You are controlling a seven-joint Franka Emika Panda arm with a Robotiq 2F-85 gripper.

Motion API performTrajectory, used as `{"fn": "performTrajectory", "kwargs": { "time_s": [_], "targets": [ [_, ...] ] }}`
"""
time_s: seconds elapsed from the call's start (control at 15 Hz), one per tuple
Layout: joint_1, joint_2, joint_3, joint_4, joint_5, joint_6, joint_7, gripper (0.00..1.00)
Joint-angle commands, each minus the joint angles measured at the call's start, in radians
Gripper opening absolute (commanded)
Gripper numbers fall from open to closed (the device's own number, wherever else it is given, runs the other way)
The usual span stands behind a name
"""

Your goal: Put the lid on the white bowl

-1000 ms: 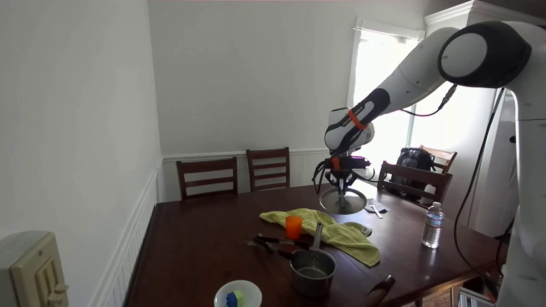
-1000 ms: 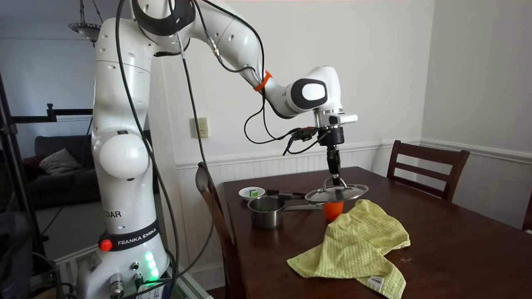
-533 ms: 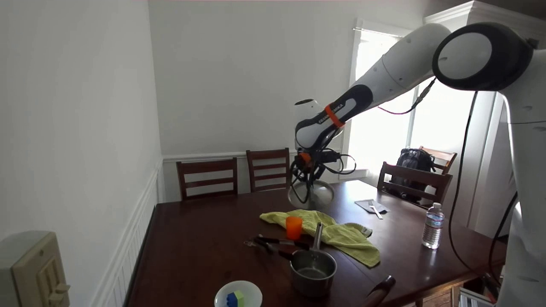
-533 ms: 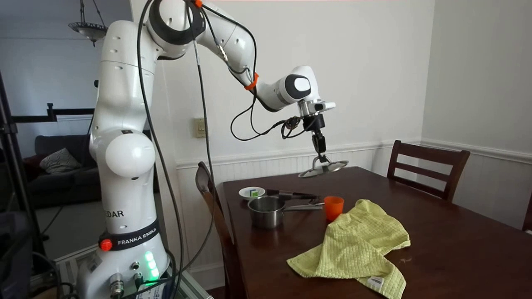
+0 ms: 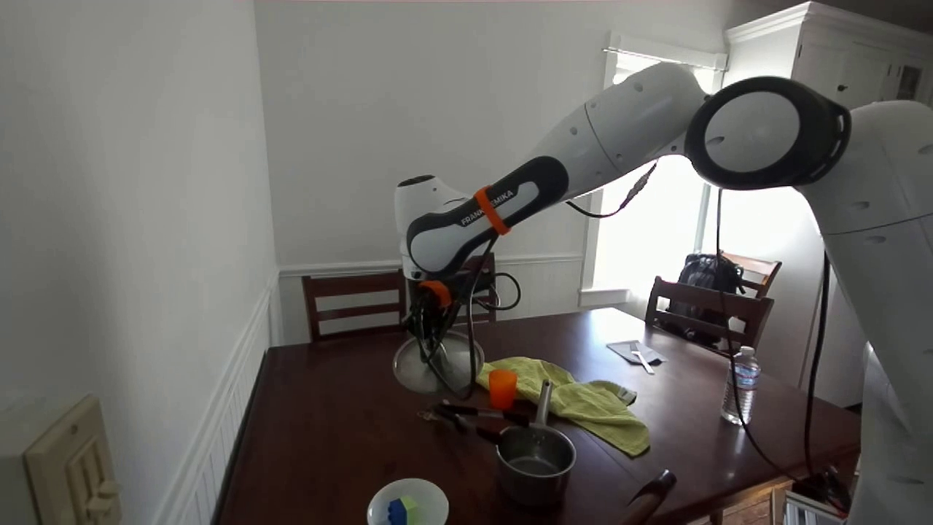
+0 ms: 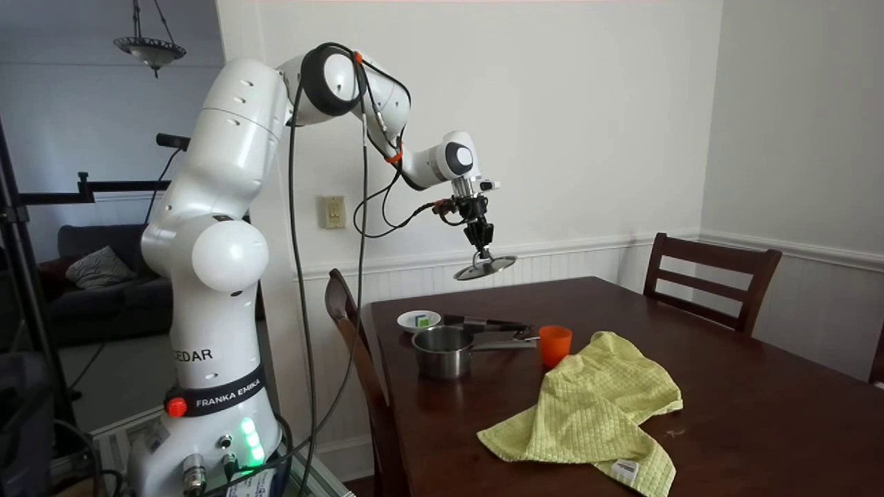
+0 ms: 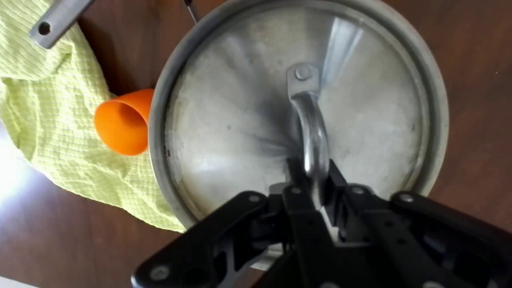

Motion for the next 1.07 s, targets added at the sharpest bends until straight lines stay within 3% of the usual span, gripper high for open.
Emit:
{"fn": "performTrajectory", "kwargs": {
  "time_s": [0.0, 0.07, 0.13, 0.47, 0.8, 1.0],
  "targets": [
    [0.019, 0.018, -0.014, 0.026, 0.009, -0.009, -0.020, 0.15],
    [0.019, 0.029, -0.015, 0.042, 0.010, -0.014, -0.031, 0.15],
    [0.016, 0.033, -0.016, 0.049, 0.010, -0.018, -0.040, 0.04],
    [0.031, 0.065, 0.041, -0.026, 0.040, 0.090, -0.155, 0.04],
    [0.057, 0.020, 0.108, -0.232, 0.080, 0.398, -0.246, 0.04],
    [0.071, 0.013, 0.141, -0.279, 0.127, 0.403, -0.305, 0.04]
  ]
}}
